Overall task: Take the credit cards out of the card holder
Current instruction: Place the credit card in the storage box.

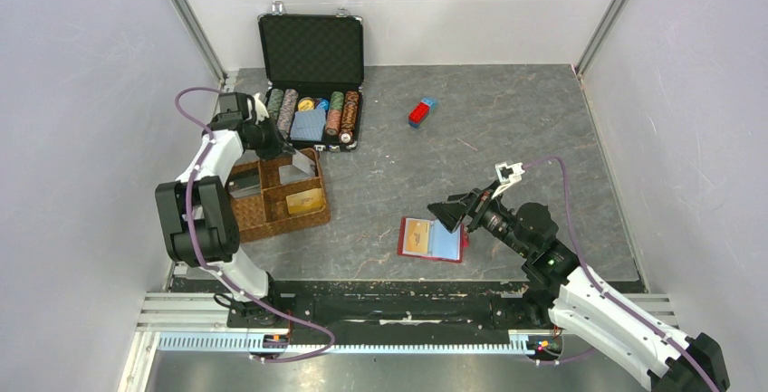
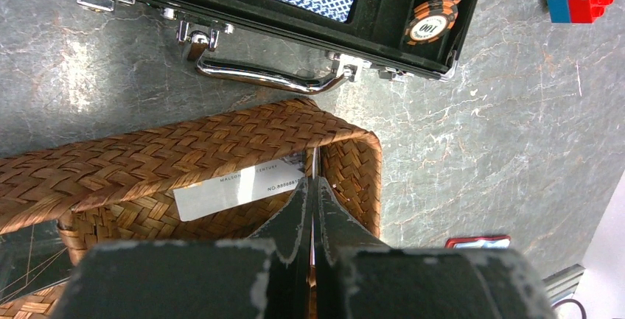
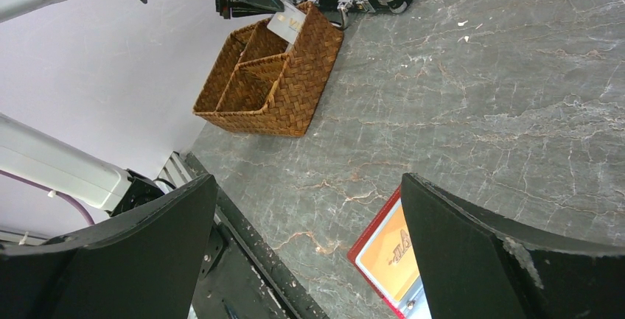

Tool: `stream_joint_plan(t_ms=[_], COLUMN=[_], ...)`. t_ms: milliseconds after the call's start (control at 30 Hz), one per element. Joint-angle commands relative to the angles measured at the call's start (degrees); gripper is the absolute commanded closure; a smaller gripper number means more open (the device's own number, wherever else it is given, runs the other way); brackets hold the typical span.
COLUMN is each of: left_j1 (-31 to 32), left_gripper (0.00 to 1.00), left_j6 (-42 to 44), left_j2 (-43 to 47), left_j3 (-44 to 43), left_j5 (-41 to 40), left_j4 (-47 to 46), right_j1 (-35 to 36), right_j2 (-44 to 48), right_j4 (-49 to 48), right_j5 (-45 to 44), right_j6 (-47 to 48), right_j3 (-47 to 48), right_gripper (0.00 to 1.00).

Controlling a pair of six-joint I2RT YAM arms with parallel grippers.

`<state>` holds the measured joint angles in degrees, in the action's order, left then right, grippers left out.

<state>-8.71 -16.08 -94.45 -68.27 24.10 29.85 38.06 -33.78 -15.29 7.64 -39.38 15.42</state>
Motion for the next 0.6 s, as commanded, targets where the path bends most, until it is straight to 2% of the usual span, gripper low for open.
stream_joint_plan(t_ms=[0, 100, 200, 567], left_j1=[-0.25, -0.25, -0.25, -0.13], left_gripper=[0.98, 0.97, 0.91, 0.82], left_j6=[-1.77, -1.85, -1.79, -0.88], left_j2=[-1.80, -2.17, -2.65, -4.13], left_j3=[-0.02, -0.02, -0.41, -1.51], left_j5=[0.69, 0.27, -0.27, -2.12], left_j4=[-2.07, -2.03, -1.58, 0.90], right_j1=[-0.11, -0.09, -0.16, -0.12], right_j2=[0.69, 1.28, 1.57, 2.32], right_j4=[-0.89, -0.69, -0.37, -0.12], right_j5=[-0.61, -0.87, -1.12, -1.32], right_j6=[1.21, 1.39, 1.58, 1.85], right_j3=[2.25, 2.24, 2.20, 2.25], right_gripper=[0.02, 0.02, 0.02, 0.02])
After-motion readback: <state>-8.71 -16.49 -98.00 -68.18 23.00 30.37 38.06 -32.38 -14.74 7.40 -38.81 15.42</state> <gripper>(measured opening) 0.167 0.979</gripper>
